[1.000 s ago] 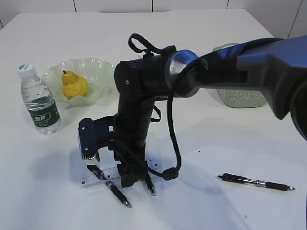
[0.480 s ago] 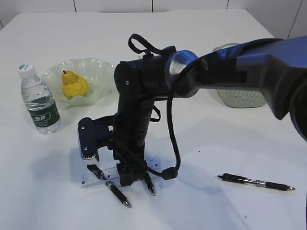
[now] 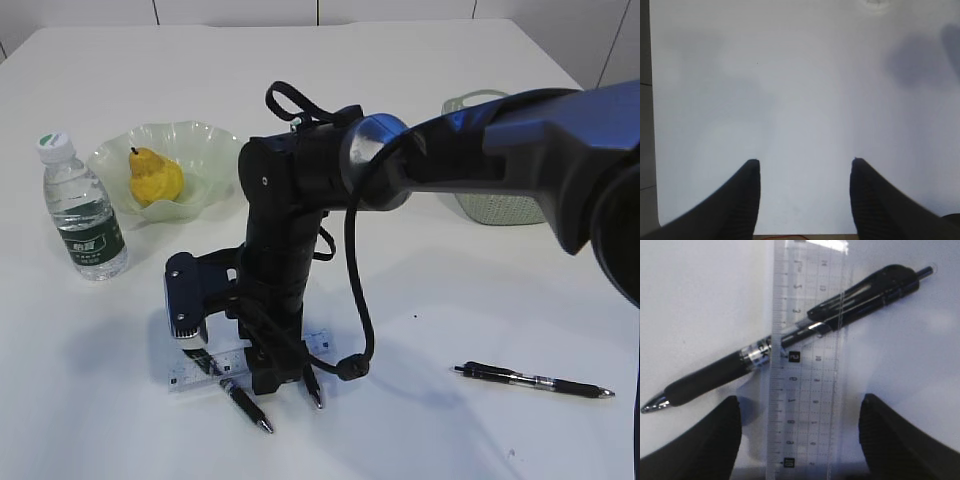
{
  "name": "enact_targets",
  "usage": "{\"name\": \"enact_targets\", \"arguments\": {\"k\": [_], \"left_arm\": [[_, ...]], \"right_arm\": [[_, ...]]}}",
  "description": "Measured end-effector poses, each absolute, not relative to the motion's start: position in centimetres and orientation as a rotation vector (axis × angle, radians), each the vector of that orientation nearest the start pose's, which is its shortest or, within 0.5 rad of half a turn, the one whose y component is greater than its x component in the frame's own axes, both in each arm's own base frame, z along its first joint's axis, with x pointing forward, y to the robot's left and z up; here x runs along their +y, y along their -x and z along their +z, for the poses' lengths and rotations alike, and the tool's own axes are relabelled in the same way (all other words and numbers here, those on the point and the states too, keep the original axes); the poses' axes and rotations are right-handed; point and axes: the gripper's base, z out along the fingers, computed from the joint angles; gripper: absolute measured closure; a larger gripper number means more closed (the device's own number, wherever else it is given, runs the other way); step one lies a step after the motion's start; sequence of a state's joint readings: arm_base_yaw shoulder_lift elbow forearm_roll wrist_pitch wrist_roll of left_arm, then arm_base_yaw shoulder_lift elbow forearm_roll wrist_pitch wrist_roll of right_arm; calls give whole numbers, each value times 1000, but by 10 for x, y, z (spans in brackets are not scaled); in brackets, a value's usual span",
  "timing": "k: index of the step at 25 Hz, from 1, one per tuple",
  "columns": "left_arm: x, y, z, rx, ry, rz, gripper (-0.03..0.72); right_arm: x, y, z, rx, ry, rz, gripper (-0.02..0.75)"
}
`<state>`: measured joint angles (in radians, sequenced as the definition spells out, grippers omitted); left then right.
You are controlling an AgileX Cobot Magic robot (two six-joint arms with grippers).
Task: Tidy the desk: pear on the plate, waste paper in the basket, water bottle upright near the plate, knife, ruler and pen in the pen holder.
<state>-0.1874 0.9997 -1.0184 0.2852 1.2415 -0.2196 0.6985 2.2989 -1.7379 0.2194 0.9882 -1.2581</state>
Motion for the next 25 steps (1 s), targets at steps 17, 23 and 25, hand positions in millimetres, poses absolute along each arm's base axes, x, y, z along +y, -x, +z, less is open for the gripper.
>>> {"name": "enact_targets", "arguments": {"k": [17,23,25], "left_arm": [[-7,-166,351,2649,-1,261,287],[-7,-166,351,2649,-1,261,287],[-7,-166,351,2649,-1,261,287]], "right_arm": [[309,-342,124,1796,2373,227,168],[310,-341,125,1810,2358,263,168],[310,-340,125,1811,2356,265,168]]}}
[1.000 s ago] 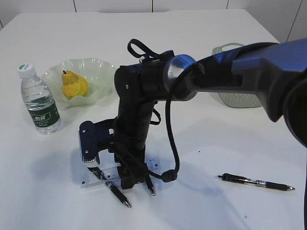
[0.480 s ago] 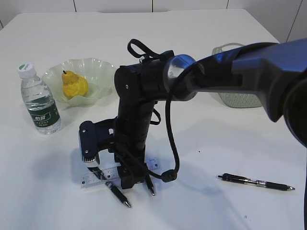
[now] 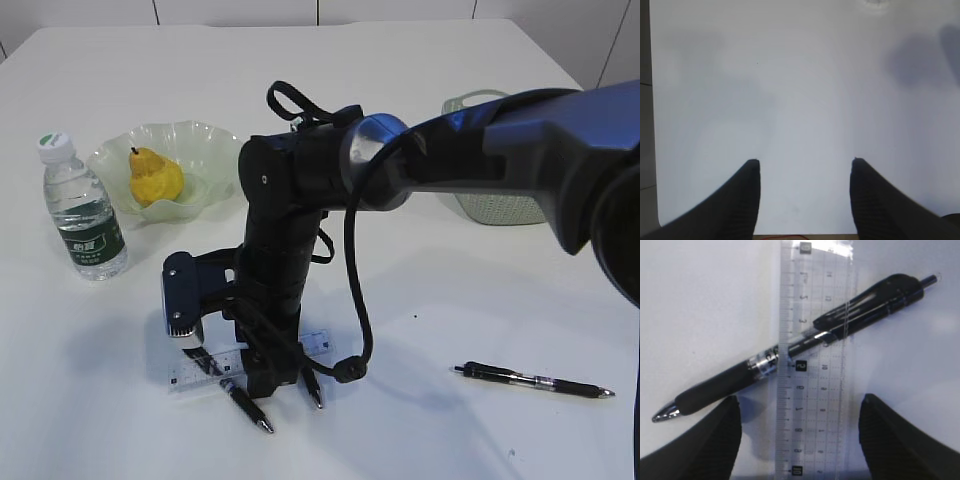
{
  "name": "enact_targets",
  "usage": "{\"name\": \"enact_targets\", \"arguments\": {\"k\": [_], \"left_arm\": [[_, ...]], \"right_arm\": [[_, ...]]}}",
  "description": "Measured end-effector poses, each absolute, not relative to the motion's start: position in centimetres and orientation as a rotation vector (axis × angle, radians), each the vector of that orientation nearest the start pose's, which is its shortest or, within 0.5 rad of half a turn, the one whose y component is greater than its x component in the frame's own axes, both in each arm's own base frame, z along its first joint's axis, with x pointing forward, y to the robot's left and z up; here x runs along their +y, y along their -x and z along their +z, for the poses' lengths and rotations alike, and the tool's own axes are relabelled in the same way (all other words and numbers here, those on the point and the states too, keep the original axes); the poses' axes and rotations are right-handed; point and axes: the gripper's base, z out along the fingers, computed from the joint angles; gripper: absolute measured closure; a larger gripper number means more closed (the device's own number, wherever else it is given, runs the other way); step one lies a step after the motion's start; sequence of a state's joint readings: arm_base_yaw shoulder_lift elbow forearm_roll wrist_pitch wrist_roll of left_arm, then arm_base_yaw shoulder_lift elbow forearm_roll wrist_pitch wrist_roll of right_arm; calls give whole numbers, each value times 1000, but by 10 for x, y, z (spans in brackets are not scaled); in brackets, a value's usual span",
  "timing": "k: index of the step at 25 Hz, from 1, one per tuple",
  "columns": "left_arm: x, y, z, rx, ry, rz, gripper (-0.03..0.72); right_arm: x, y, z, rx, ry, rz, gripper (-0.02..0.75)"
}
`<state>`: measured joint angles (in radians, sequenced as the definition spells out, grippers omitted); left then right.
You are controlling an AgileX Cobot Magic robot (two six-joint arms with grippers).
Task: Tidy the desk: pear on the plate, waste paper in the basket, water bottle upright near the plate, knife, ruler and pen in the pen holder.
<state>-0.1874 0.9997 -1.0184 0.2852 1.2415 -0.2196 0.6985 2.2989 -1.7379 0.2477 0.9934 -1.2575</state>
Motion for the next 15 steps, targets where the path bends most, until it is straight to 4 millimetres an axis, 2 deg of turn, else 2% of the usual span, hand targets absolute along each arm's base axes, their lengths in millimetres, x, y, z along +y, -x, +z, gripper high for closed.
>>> {"name": "enact_targets", "arguments": {"k": [9,15], "left_arm": [[-7,-166,351,2649,-1,261,287],[-7,-166,351,2649,-1,261,287]], "right_arm": [[310,-340,125,1814,2355,266,172],[310,-340,125,1814,2355,266,275]]}}
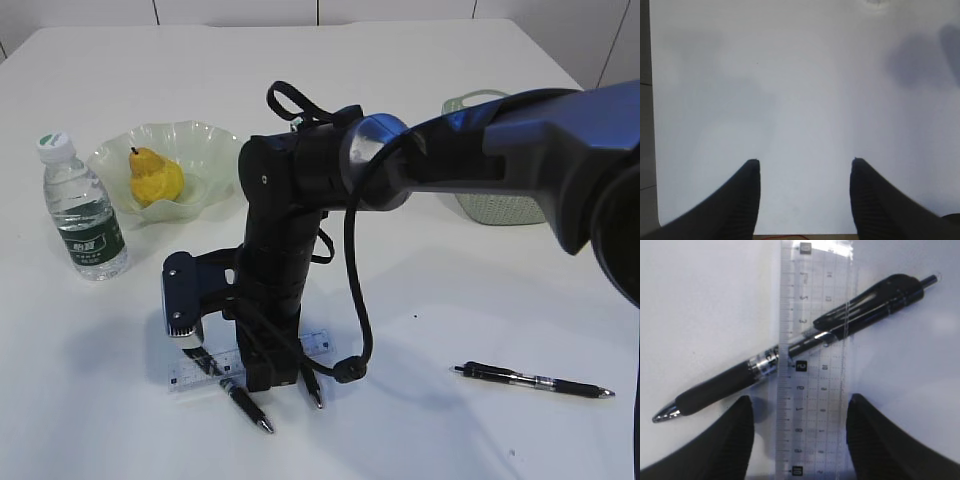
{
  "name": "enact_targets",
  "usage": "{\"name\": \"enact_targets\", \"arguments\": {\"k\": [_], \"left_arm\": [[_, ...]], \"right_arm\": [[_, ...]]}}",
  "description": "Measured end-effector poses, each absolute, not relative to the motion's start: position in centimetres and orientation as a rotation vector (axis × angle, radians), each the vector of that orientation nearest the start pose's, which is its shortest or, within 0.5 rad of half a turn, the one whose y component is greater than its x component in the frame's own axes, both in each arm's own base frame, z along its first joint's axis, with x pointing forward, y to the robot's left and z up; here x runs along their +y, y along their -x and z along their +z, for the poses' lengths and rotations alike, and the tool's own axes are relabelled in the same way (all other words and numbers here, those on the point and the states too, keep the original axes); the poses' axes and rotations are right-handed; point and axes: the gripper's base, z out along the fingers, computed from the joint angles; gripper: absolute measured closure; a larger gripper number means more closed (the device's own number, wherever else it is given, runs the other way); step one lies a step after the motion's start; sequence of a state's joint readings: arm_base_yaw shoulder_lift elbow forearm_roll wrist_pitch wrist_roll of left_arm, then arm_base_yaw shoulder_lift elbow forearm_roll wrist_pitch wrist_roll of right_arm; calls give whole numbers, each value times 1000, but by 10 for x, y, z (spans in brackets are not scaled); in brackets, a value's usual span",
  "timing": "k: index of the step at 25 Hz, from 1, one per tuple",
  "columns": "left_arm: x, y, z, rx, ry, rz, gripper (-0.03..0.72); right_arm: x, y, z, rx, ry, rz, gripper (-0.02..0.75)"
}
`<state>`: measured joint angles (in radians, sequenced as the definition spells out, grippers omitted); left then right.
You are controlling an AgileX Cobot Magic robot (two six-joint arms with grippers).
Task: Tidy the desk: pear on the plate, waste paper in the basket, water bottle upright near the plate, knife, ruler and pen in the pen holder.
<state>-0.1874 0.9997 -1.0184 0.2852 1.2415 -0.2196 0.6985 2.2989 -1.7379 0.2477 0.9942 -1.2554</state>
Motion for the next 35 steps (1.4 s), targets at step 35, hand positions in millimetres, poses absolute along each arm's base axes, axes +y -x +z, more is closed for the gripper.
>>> {"name": "enact_targets", "arguments": {"k": [35], "left_arm": [[-7,-166,351,2649,-1,261,287]], "right_arm": [[311,-340,125,1979,2229,302,433]]}}
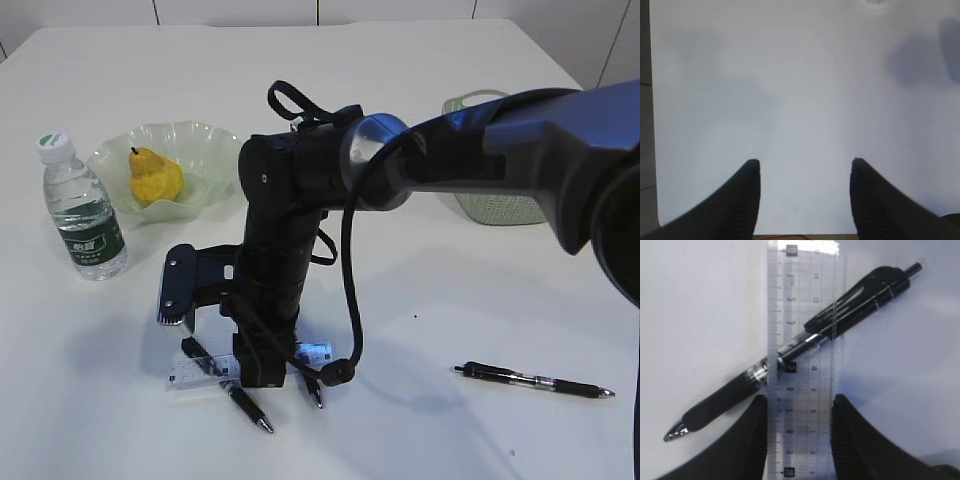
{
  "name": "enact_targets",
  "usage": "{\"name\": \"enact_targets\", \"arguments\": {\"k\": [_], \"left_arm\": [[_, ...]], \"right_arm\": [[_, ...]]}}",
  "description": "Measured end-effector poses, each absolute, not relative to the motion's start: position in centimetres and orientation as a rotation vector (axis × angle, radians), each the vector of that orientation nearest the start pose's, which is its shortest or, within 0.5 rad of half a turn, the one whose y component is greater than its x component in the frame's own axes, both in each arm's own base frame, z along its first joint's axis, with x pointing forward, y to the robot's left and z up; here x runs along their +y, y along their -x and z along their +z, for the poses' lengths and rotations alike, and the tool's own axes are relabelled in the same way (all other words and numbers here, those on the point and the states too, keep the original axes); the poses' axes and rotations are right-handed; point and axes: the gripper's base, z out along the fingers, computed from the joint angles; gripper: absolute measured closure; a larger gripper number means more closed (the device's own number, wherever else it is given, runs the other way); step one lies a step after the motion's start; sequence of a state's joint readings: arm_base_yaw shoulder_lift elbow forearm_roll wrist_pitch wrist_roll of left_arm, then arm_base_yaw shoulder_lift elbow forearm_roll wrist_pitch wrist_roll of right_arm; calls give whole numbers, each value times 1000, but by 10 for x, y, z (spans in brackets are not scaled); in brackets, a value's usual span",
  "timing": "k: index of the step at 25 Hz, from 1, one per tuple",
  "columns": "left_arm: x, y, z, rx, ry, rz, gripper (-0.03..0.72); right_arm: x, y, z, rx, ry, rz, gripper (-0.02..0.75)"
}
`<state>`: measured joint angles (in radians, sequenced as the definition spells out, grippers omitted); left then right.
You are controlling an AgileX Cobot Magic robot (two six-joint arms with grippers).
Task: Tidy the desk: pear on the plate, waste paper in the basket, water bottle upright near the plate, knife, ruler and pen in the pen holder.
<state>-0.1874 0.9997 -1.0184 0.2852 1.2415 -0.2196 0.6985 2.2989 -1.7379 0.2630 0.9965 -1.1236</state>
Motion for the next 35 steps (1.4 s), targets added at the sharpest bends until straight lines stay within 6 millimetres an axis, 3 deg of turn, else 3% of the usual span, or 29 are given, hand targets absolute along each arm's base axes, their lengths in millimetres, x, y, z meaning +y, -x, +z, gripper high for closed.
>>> {"name": "enact_targets", "arguments": {"k": [9,14,21,27,31,35], "left_arm": [[-7,-166,351,2649,-1,261,287],[-7,-166,351,2649,-1,261,287],[-7,-166,351,2649,0,258,287],[-8,-166,350,2652,1,244,287],[-9,-166,350,2657,4,224,287],[-10,-166,350,2659,5,215,287]], "right_arm": [[314,-344,146,1985,2256,297,434],[316,-346,157,2071,2204,313,434],[324,-355,188,2077,2106,305,434],[331,-364,218,2044,1999,287,434],[331,-367,226,2152,1860,281,434],[324,-375,229,2284,1703,138,434]]}}
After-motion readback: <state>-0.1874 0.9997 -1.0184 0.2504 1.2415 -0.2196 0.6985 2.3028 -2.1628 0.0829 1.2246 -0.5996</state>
